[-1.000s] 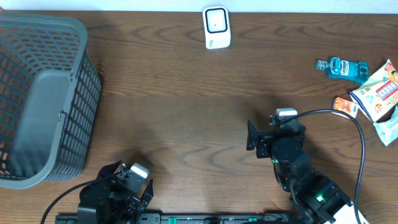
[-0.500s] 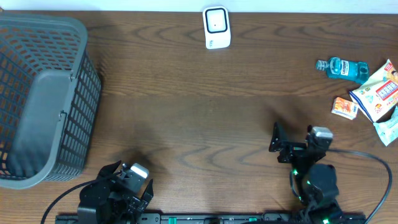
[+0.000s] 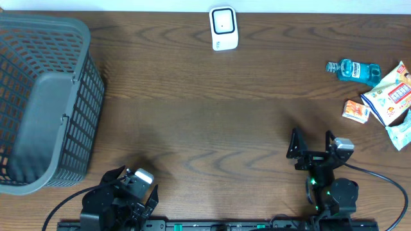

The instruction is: Scan the item barcode

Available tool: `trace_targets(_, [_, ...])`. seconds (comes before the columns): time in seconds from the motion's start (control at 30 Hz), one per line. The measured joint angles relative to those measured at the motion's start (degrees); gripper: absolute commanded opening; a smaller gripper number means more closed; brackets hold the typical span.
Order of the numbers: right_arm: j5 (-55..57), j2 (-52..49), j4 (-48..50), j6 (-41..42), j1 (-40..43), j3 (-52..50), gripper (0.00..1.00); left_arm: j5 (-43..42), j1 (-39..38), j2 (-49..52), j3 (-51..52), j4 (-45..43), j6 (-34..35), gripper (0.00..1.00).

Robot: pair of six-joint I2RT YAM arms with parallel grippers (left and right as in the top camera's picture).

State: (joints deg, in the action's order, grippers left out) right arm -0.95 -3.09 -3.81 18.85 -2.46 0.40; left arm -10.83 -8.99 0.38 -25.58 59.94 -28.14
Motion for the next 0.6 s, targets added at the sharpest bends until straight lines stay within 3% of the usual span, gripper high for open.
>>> trace_targets(0.6, [-0.2,2.4,-0.2,-3.3,1.1,0.0,0.99,0.0,0.0,0.0,0.0,0.0,0.0,0.99])
